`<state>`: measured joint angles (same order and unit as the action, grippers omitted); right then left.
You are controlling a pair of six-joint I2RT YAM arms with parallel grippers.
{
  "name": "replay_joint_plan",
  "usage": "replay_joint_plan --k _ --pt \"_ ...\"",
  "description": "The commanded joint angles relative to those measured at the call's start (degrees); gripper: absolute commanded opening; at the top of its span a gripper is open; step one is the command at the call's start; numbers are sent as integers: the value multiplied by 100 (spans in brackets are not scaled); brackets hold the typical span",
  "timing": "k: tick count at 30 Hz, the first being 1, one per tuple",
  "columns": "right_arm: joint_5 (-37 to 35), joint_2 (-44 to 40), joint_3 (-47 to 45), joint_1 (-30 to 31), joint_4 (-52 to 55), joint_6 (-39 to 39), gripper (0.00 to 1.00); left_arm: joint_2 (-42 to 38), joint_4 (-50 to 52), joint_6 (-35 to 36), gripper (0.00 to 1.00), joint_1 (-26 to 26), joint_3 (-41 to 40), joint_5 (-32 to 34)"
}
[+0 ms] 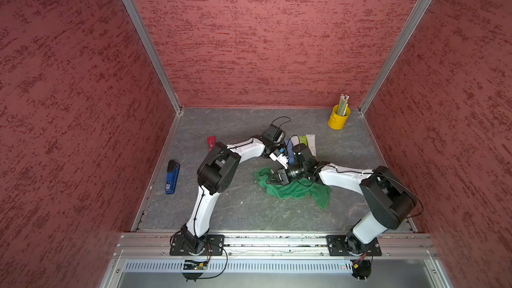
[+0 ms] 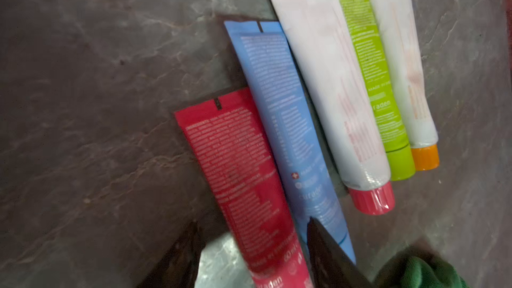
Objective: Wipe the surface of the toothpaste tube
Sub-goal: Move the toothpaste to the center of the board.
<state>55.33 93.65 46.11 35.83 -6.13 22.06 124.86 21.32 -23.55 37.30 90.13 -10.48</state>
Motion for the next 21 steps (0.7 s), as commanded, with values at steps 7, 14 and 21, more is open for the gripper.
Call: replay_joint_plan --k 7,14,21 --pt "160 -83 -16 27 -170 -9 3 252 649 179 44 6 127 536" --pt "149 -91 -35 24 -169 -9 3 344 714 192 36 -84 207 740" --pt "140 -80 -40 29 -170 -9 3 337 649 182 31 -275 138 787"
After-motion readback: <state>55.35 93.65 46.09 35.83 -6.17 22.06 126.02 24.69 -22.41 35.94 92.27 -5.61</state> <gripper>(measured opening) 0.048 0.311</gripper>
